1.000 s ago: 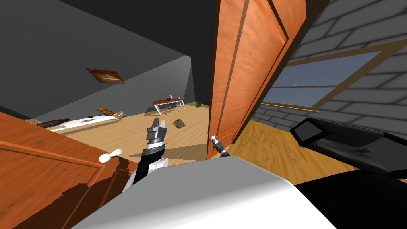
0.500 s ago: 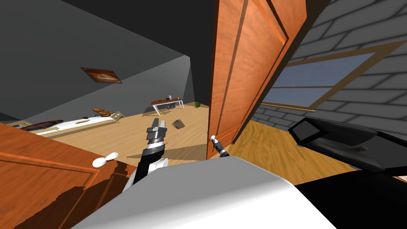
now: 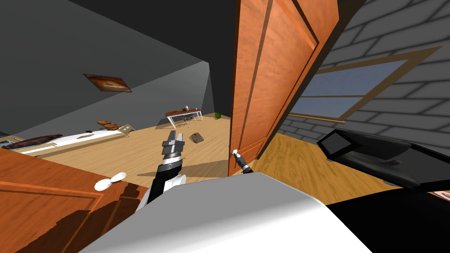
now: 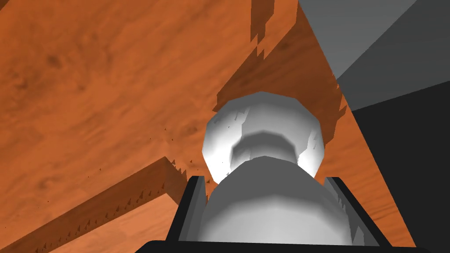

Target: Push the door open

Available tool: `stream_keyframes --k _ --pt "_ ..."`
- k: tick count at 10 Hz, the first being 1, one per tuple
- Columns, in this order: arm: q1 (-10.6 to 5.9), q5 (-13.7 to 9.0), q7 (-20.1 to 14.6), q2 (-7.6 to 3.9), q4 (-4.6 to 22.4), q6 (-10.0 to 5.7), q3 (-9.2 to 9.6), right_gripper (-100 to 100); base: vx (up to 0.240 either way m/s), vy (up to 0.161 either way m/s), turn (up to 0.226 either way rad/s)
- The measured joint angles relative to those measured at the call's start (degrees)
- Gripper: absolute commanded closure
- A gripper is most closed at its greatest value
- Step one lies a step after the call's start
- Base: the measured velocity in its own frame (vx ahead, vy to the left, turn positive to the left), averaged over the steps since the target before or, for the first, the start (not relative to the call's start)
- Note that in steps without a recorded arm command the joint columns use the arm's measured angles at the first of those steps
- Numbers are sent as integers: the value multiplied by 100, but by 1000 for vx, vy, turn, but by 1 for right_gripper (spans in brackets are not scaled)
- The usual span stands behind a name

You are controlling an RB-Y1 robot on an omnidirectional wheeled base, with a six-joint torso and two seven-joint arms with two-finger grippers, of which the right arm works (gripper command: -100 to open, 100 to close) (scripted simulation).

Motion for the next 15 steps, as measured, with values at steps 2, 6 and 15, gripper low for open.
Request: stream_keyframes --k 2,6,15 --pt "-22 -72 -283 -3 7 15 43 100 39 14 -24" --pt "-112 -250 -829 13 101 14 126 100 44 18 -40" --pt "-282 -666 -2051 20 241 40 314 100 40 17 -37"
